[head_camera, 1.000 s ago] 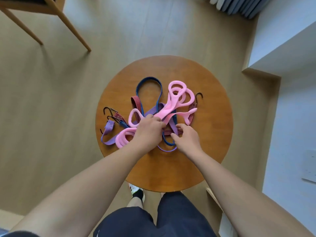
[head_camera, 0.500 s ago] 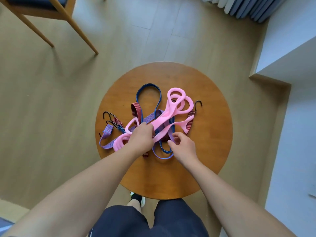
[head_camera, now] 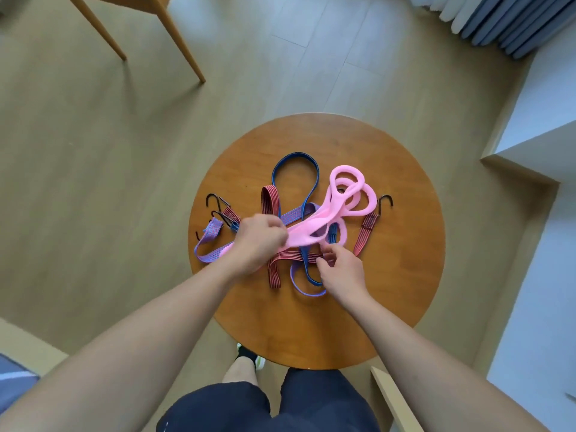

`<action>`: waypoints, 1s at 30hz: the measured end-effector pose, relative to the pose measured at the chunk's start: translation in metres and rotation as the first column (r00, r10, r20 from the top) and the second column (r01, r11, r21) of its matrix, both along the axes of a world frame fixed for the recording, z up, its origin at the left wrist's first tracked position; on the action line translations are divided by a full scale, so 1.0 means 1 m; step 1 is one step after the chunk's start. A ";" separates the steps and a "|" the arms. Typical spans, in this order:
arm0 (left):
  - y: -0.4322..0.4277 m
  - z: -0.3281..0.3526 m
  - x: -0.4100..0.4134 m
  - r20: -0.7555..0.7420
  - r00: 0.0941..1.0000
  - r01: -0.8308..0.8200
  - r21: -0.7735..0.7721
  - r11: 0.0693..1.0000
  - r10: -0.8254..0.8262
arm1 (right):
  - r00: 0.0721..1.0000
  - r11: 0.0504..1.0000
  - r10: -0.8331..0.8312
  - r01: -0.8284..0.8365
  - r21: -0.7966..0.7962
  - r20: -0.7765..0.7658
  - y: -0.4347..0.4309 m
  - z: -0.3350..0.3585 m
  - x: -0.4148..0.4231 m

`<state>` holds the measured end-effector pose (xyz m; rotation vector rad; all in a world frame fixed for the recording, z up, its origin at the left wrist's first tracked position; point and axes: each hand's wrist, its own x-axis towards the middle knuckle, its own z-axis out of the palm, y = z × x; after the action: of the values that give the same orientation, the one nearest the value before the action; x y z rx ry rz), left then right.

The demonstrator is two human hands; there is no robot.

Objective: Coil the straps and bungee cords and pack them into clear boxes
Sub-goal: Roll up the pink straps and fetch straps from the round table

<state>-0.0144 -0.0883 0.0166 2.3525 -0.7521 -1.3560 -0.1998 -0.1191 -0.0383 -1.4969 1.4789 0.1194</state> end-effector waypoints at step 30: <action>0.021 0.068 0.040 -0.031 0.945 -0.320 -0.277 0.906 0.325 | 0.791 0.852 -0.496 0.364 0.376 0.357 -0.008 0.039 0.049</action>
<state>0.0258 -0.0675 0.0850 2.1480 -0.4899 -1.0194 -0.1508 -0.1273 0.0006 -0.8374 1.3206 -0.2650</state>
